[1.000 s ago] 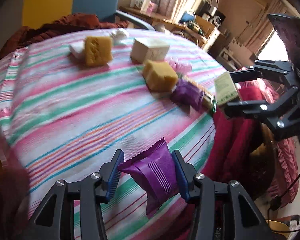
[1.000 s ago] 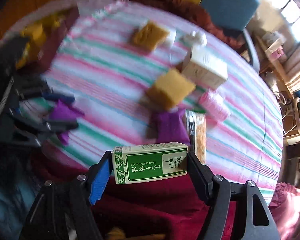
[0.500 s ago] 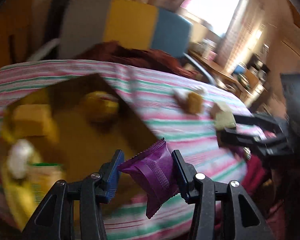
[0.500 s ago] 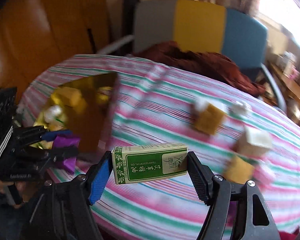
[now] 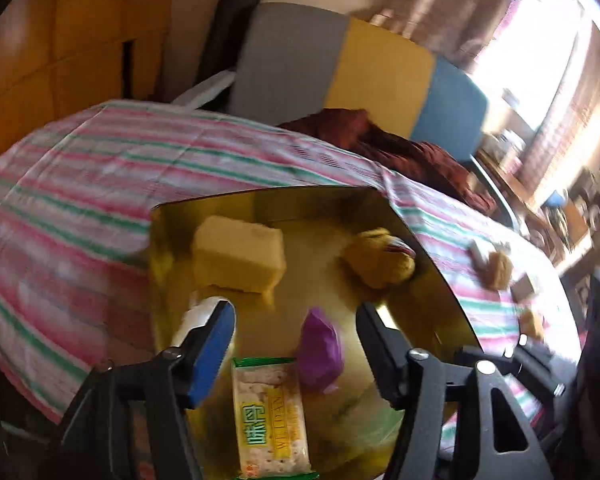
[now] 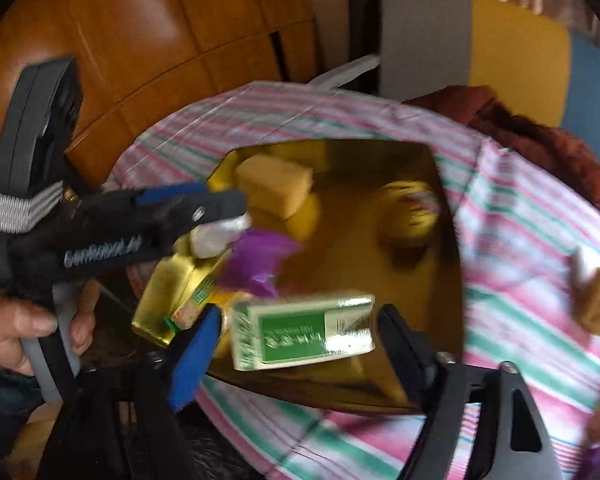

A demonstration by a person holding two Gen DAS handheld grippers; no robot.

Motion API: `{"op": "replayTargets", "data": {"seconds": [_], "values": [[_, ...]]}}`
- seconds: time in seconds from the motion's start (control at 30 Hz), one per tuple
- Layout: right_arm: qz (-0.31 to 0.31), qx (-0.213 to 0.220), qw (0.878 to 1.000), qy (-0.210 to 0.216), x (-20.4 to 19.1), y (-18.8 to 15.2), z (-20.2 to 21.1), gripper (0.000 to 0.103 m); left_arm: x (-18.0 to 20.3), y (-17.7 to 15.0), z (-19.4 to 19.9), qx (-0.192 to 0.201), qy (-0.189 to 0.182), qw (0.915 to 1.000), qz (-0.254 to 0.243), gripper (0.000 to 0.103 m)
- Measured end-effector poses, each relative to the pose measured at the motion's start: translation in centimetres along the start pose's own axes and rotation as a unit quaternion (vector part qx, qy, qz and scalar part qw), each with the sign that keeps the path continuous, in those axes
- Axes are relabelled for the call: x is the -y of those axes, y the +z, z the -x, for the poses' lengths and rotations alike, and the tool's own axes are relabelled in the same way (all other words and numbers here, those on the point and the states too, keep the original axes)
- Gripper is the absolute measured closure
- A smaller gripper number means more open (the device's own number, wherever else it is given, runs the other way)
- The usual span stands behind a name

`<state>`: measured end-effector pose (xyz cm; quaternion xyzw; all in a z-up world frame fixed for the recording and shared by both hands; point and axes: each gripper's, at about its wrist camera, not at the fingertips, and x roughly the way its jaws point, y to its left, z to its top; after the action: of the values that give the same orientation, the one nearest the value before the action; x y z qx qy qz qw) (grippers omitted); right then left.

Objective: Organize objects
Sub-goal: 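Place the purple sachet and green box into the gold tray with both grippers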

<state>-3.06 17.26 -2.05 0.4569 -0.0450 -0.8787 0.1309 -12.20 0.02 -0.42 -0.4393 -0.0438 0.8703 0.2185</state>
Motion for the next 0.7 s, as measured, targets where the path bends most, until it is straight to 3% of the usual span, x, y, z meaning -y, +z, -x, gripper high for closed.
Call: {"op": "replayTargets", "data": {"seconds": [0.03,0.13,0.37,0.7], "values": [[-0.003,-0.006,1.0,0.008,-0.4,-0.2,-0.7,0.009,-0.5,-0.2,0.2,0.0,-0.004,0.9999,0.012,0.039],[-0.005,-0.015,1.0,0.014,-0.7,-0.7,-1.7,0.009,-1.2,-1.1,0.9,0.006,0.004,0.9997,0.025,0.039],[-0.024,-0.008,1.0,-0.009,0.3,-1.8,-0.9,0.004,0.8,-3.7,3.1,0.046,0.056,0.9974,-0.003,0.039],[-0.029,0.063,0.992,-0.106,0.7,-2.6,2.1,0.0,4.4,-5.4,4.1,0.079,0.117,0.988,-0.063,0.039]]}}
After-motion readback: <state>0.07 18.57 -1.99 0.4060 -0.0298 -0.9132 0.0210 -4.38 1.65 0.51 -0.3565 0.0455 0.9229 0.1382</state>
